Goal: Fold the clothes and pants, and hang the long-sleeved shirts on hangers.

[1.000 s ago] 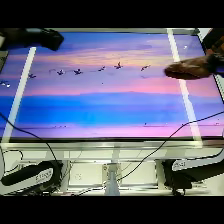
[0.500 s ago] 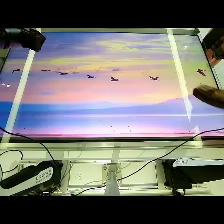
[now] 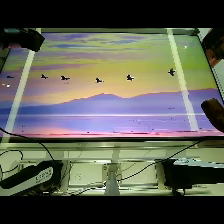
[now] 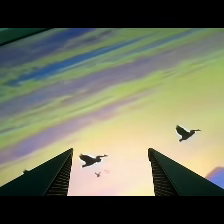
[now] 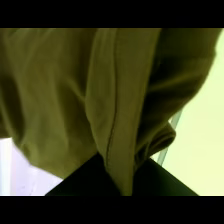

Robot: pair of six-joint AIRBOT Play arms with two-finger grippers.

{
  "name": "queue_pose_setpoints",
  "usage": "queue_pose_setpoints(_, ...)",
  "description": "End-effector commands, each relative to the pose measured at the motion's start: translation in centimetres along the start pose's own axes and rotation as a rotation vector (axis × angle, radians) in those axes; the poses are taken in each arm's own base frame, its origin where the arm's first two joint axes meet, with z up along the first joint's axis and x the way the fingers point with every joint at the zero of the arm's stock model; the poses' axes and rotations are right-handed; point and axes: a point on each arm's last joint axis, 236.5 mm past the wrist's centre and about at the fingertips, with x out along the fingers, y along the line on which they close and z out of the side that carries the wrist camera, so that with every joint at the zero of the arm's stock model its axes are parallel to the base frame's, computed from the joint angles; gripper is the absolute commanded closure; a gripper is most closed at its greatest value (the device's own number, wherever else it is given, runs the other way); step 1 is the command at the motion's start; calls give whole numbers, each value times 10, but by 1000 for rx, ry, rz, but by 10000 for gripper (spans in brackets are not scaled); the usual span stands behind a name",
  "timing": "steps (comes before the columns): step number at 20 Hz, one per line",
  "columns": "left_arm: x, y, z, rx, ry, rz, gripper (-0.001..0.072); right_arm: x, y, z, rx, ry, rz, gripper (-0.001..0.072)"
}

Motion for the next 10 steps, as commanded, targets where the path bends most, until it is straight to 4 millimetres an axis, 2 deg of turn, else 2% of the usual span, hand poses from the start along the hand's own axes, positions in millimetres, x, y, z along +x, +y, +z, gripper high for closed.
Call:
queue_pose_setpoints(1,0,0,0,-1,0,0,198,22,-8,-9,42,-6,-15,601)
queue_pose_setpoints(2,0,0,0,-1,0,0,198,23,-9,-9,26,-3,-17,375)
queue_pose_setpoints(3,0,0,0,-1,0,0,199,23,-8,-8,15,-8,-15,97)
queue_pose_setpoints(4,0,0,0,-1,0,0,198,23,-7,-7,-8,-11,-12,3)
queue_pose_setpoints(10,0,0,0,-1,0,0,198,22,-9,-16,-29,23,-18,21)
